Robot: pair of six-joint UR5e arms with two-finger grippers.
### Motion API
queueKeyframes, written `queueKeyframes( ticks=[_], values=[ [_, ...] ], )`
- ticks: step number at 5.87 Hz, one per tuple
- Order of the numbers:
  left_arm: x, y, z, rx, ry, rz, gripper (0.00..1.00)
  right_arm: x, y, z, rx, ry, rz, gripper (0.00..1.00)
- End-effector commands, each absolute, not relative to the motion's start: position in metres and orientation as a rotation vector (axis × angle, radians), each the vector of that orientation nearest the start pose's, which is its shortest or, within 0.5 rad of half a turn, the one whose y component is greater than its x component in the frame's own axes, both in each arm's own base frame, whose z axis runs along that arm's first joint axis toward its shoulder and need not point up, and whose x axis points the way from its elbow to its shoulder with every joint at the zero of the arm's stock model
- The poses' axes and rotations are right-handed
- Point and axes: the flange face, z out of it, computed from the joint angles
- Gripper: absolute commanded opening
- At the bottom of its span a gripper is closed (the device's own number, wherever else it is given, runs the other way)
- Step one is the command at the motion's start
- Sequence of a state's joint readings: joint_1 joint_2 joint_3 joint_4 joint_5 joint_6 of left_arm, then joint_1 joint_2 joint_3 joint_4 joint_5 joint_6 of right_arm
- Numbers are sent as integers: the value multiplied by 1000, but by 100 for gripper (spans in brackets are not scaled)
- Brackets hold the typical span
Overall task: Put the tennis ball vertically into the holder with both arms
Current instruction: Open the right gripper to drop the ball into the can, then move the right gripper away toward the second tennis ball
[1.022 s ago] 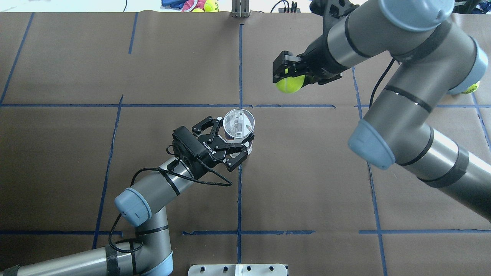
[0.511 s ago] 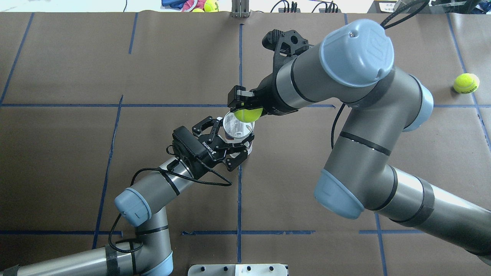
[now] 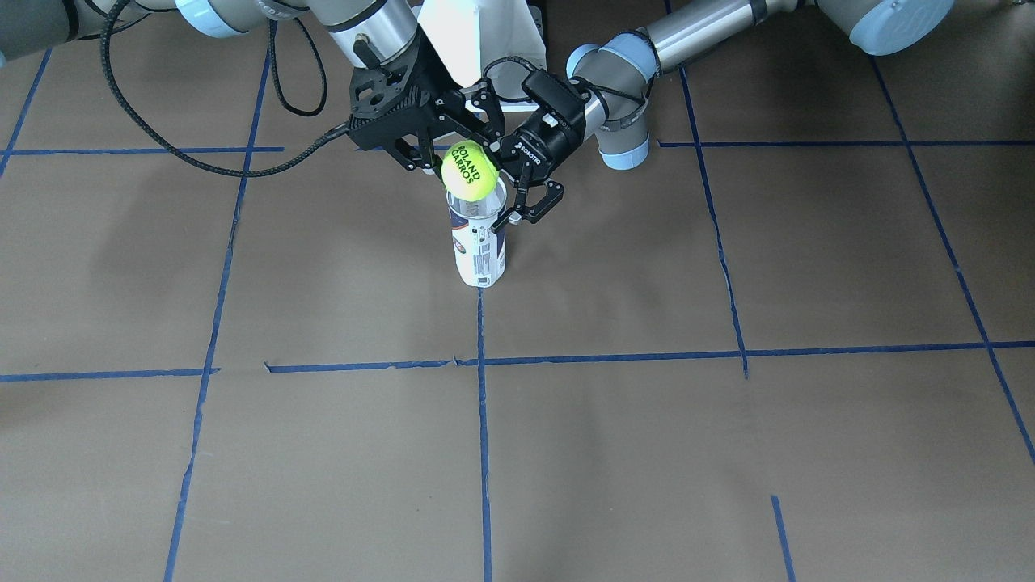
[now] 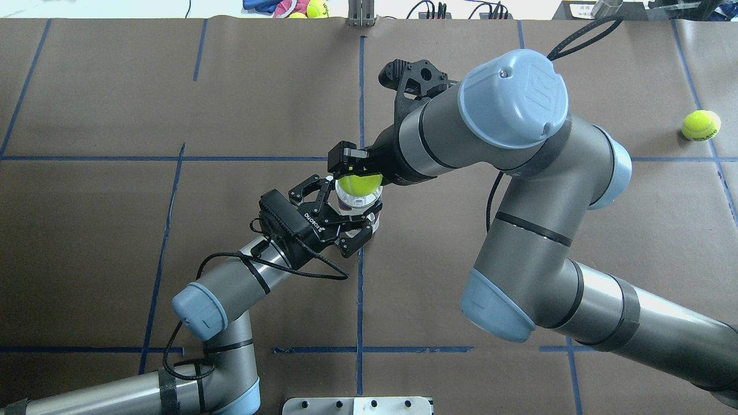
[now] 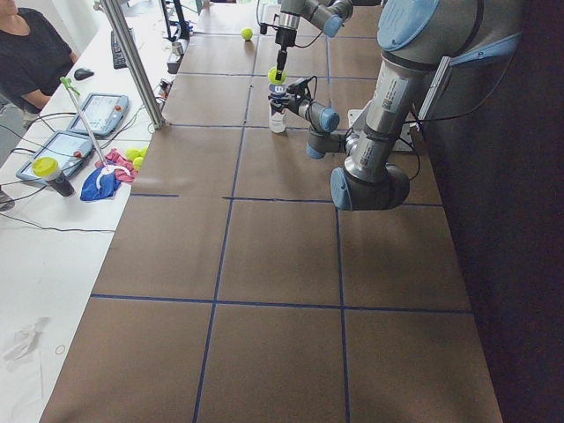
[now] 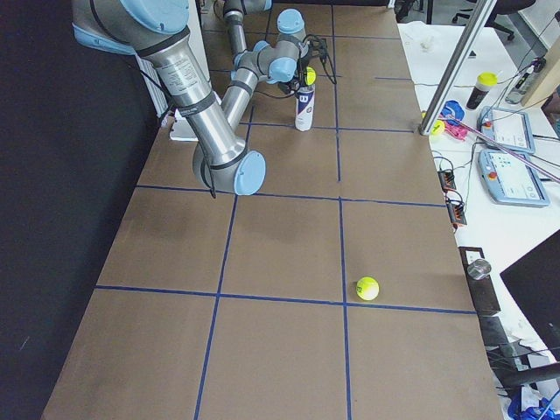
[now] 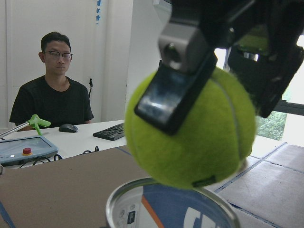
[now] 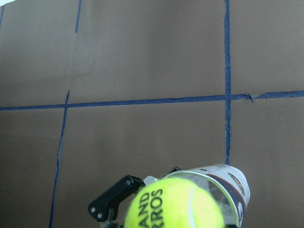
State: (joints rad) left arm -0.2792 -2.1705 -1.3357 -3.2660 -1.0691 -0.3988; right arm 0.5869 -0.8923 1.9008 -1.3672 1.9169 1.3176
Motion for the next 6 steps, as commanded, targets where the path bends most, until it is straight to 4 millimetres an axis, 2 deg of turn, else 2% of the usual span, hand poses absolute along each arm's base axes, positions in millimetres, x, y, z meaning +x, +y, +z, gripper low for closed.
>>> queueKeyframes(
  ticks=[1,2,3,4,5,6],
  values=[
    [562,-350,245,1535,1273,56,83,-444,-415,102,213,-1213,84,99],
    [562,-350,245,1535,1273,56,83,-442,-416,106,212,-1209,86,99],
    [562,-350,244,1536,1275,55,83,-415,-441,122,224,-1185,121,99],
    [562,-350,245,1537,1273,54,84,-371,-476,182,209,-1112,103,99],
    [561,-350,246,1536,1272,55,86,-319,-505,252,271,-1001,13,99],
    [562,-350,244,1537,1276,55,86,-275,-537,314,301,-898,-24,99]
  ],
)
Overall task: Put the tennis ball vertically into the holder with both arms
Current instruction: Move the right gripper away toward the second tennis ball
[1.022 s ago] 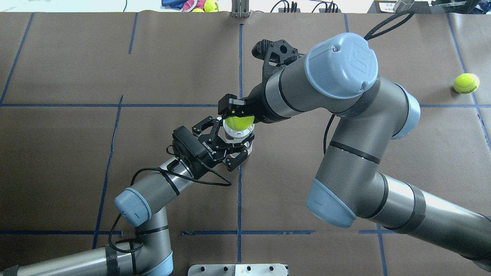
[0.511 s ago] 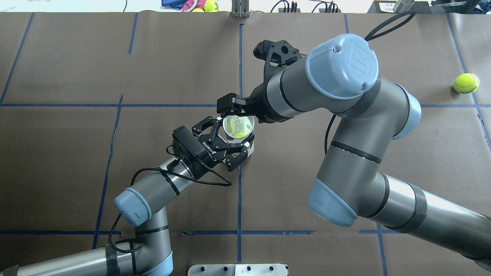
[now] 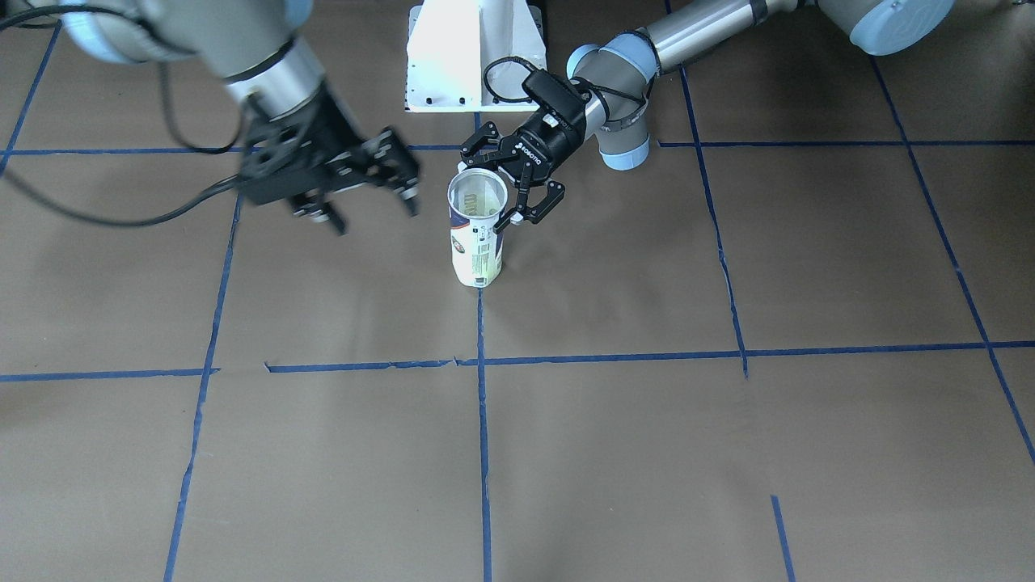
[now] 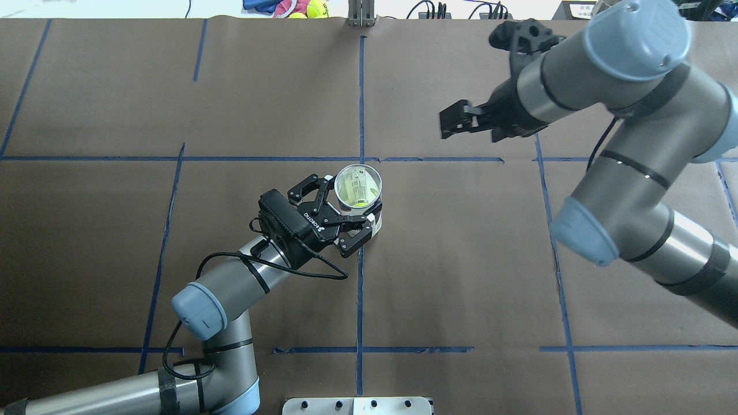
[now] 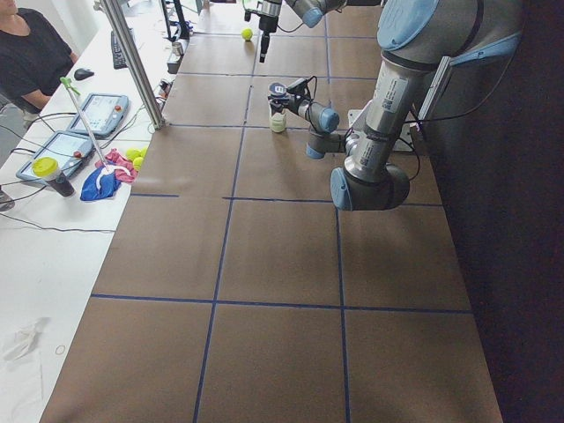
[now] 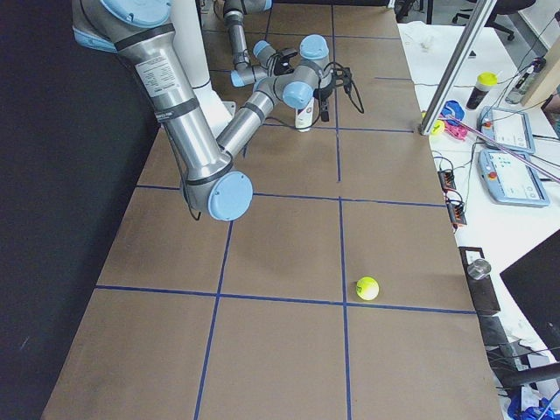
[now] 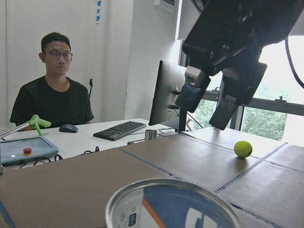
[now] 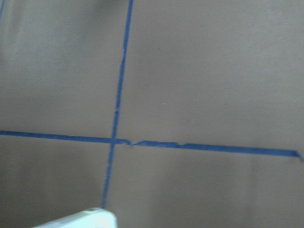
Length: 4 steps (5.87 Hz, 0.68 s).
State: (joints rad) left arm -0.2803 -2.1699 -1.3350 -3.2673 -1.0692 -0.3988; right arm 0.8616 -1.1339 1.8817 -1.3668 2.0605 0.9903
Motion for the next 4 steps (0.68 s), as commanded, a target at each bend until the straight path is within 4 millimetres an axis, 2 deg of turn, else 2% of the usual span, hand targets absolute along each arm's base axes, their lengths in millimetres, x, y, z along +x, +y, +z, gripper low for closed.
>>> queueKeyframes(
  ticks=[1,2,3,4],
  values=[
    [561,-350,245,1537,1273,54,86,-240,-582,376,277,-812,-54,99],
    [562,-350,244,1537,1276,55,86,-199,-624,455,238,-713,-95,99],
    [561,-350,244,1539,1273,55,87,-155,-644,512,222,-647,-165,99],
    [561,-351,245,1539,1271,54,87,-123,-653,562,175,-608,-180,99]
  ],
)
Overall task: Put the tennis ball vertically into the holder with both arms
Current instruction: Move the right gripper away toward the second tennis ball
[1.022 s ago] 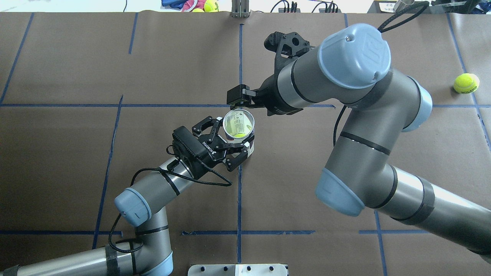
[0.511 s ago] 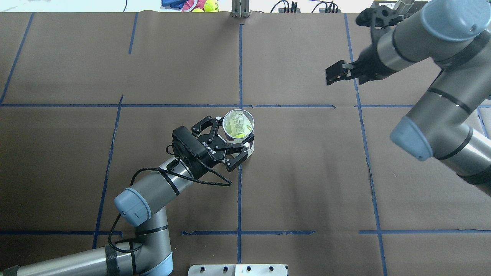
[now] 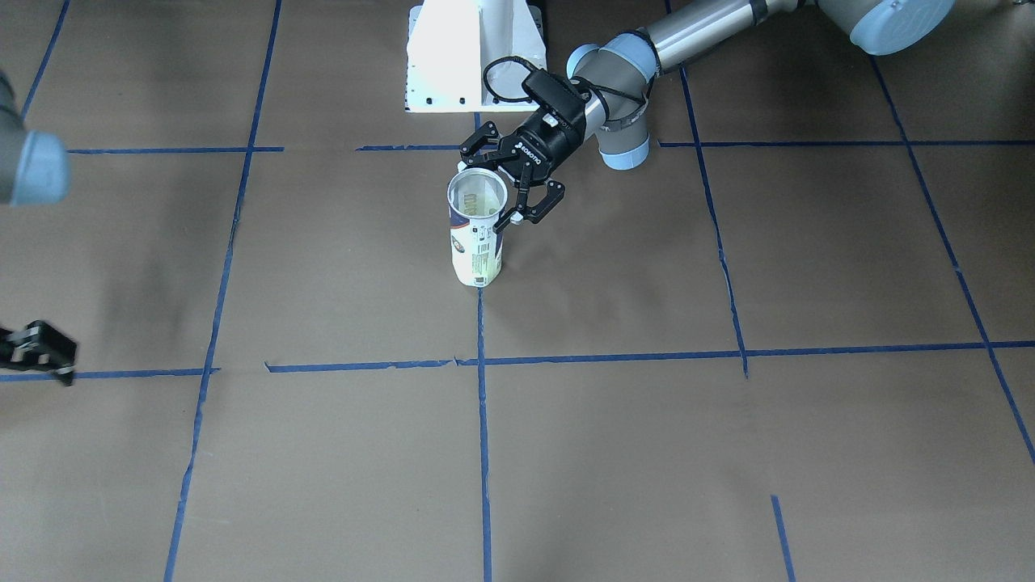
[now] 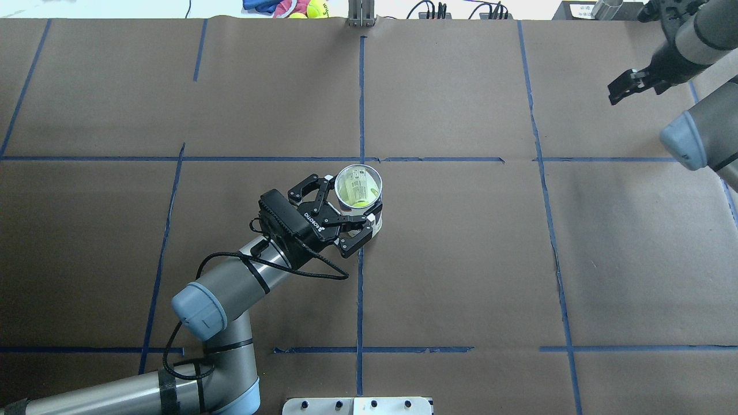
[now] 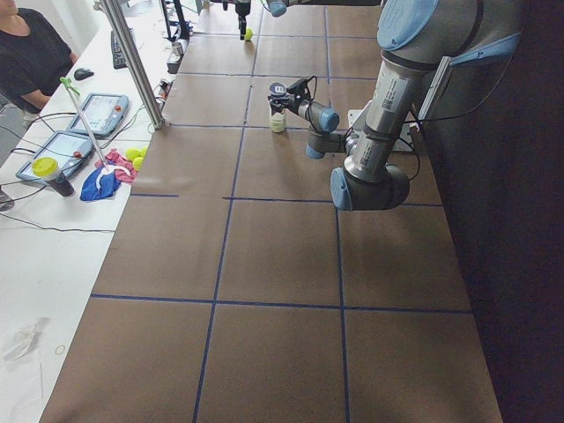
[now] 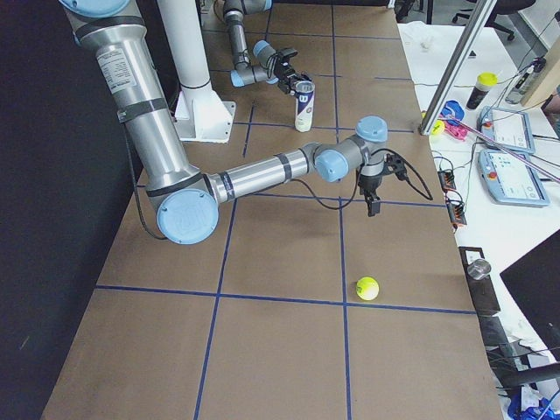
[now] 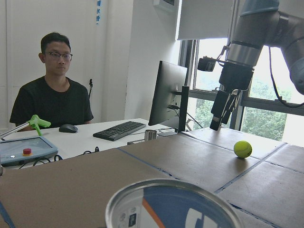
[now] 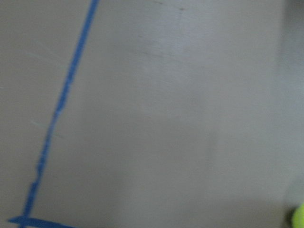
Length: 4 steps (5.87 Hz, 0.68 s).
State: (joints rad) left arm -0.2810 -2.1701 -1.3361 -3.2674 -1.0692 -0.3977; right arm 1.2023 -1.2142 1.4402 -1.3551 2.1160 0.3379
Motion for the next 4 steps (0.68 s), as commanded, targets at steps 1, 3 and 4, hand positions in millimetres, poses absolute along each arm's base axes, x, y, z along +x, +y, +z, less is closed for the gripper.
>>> queueKeyframes(
  ticks=[1,3,4],
  values=[
    [560,-351,245,1540,1272,54,87,-118,-652,599,124,-569,-168,98],
    [558,-353,248,1540,1266,54,87,-113,-650,647,173,-527,-222,98],
    [559,-352,248,1539,1267,55,87,-109,-647,665,153,-489,-214,98]
  ],
)
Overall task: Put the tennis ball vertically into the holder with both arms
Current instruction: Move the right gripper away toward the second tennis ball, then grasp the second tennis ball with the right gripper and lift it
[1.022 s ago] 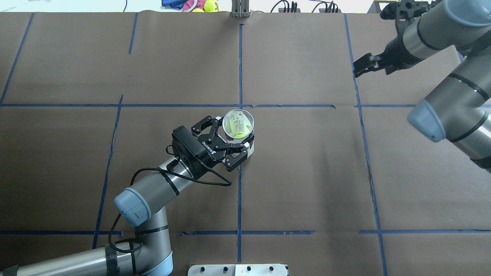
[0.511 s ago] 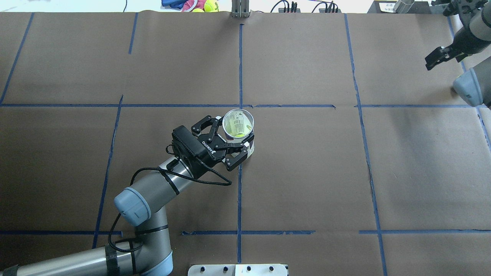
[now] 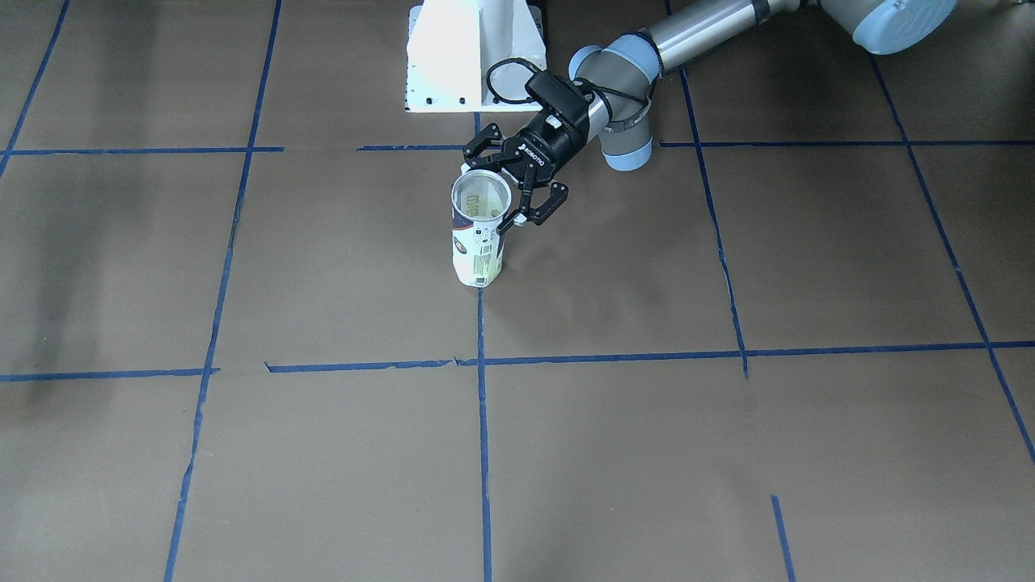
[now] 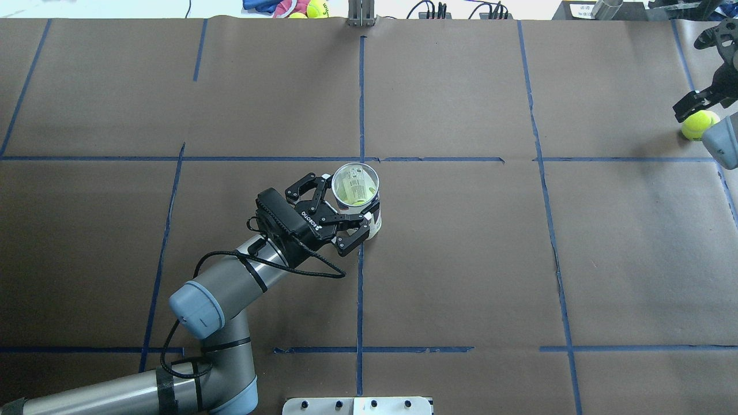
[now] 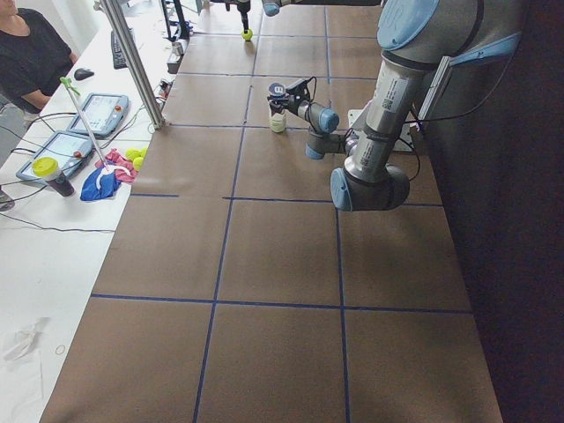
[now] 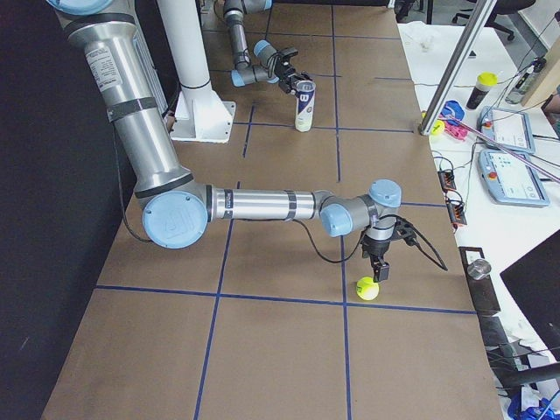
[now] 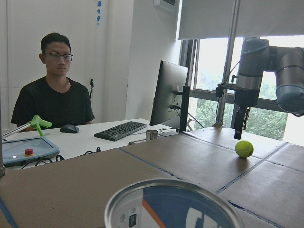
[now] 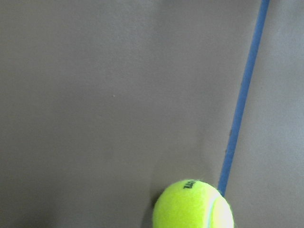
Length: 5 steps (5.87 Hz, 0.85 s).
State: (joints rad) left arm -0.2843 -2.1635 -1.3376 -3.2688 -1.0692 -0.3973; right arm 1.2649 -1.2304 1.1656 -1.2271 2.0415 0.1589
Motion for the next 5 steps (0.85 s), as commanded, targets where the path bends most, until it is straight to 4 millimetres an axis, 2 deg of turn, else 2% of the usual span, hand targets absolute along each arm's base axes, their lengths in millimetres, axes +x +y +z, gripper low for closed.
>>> queueKeyframes(
  ticks=[1,4,5],
  values=[
    [559,-352,247,1540,1270,54,87,-115,-648,665,157,-469,-224,98],
    [557,-353,248,1541,1266,52,87,-140,-645,673,148,-422,-261,98],
    [558,-353,247,1542,1267,52,87,-141,-643,677,140,-419,-261,98]
  ],
)
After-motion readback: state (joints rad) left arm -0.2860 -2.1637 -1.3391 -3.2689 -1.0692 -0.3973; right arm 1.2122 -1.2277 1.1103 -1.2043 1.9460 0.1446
